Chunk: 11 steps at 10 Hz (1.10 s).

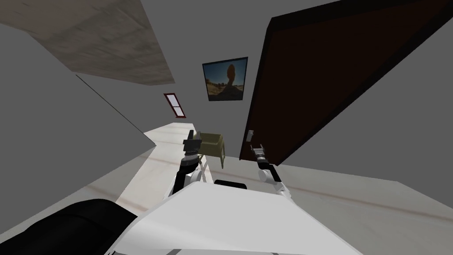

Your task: Pull the door open

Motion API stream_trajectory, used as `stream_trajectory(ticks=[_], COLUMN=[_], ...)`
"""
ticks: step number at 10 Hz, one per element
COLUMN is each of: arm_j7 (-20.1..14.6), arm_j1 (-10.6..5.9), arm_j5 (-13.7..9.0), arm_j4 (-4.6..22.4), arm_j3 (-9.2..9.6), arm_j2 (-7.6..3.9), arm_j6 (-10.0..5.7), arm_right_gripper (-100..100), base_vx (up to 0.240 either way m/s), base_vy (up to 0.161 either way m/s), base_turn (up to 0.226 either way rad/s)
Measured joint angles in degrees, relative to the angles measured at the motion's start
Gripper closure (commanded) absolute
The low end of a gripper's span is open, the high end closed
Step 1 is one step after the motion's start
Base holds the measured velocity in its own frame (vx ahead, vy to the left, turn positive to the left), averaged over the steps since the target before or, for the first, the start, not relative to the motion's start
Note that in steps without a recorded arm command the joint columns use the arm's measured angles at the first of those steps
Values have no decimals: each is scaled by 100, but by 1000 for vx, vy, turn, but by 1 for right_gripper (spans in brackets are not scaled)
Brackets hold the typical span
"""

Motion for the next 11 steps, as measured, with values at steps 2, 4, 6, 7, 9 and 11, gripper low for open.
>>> stream_trajectory(ticks=[2,4,6,7,9,11], arm_j7=[-180,-435,-652,-760,-962,-1080], arm_j1=[-65,-175,-305,-341,-399,-445], arm_j5=[-206,-459,-681,-778,-996,-1108], arm_j4=[135,393,612,697,838,938], arm_j3=[25,96,126,146,172,193], arm_j2=[-47,-123,-201,-237,-322,-354], arm_j6=[14,-22,-20,-30,-22,-28], arm_right_gripper=[-100,-100,-100,-100,-100,-100], base_vx=[98,105,99,91,96,92], base_vy=[-48,-38,-37,-39,-54,3], base_turn=[62,39,52,34,46,102])
